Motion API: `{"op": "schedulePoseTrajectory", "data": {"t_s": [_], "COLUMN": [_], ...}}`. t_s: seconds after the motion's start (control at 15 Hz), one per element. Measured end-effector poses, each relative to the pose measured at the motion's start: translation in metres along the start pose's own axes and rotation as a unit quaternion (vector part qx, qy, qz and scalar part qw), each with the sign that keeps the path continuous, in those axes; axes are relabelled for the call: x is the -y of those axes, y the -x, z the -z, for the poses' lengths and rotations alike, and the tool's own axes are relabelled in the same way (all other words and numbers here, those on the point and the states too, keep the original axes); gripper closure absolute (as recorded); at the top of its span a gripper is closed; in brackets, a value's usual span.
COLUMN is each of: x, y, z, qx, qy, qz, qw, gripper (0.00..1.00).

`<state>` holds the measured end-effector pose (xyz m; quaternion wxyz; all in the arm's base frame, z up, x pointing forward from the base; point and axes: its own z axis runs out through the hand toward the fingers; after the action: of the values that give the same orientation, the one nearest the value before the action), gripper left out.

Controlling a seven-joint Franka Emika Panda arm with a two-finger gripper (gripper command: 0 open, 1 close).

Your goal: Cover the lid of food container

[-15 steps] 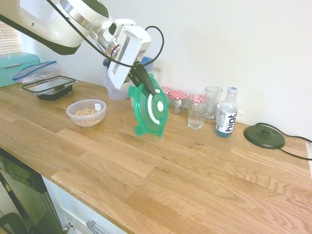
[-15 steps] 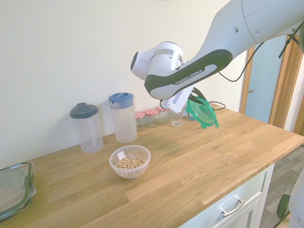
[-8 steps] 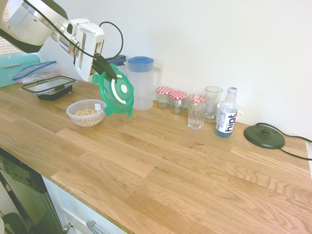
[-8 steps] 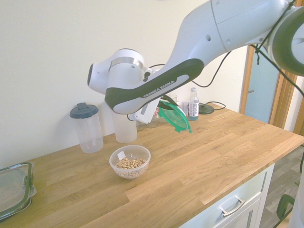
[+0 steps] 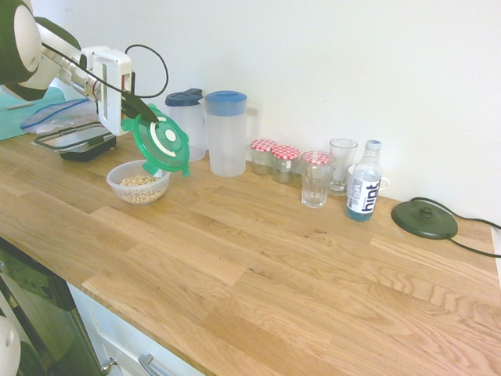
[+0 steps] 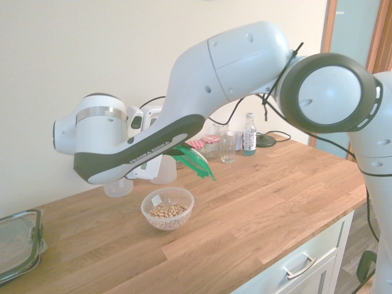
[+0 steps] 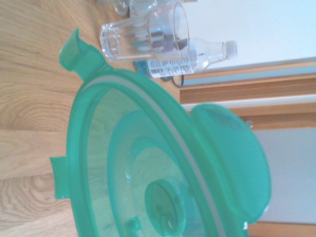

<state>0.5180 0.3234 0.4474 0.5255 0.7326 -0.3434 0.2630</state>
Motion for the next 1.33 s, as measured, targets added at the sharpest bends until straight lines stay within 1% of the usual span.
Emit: {"op": "schedulePoseTrajectory", "data": {"t_s": [0.33,0.67,0.93,1.33], "x": [0.010,0.023,0.032,0.037], "y": [0.053,0.081,0.079,0.073], "z": [0.033,0.042,0.039,0.044], "qx": [-0.035,-0.070,-0.080,-0.077], "qy": [0.015,0.030,0.038,0.038], "qz": [0.000,-0.008,-0.019,-0.029], "qw": [0.999,0.997,0.996,0.996], "gripper": [1.00,1.00,1.00,1.00]}}
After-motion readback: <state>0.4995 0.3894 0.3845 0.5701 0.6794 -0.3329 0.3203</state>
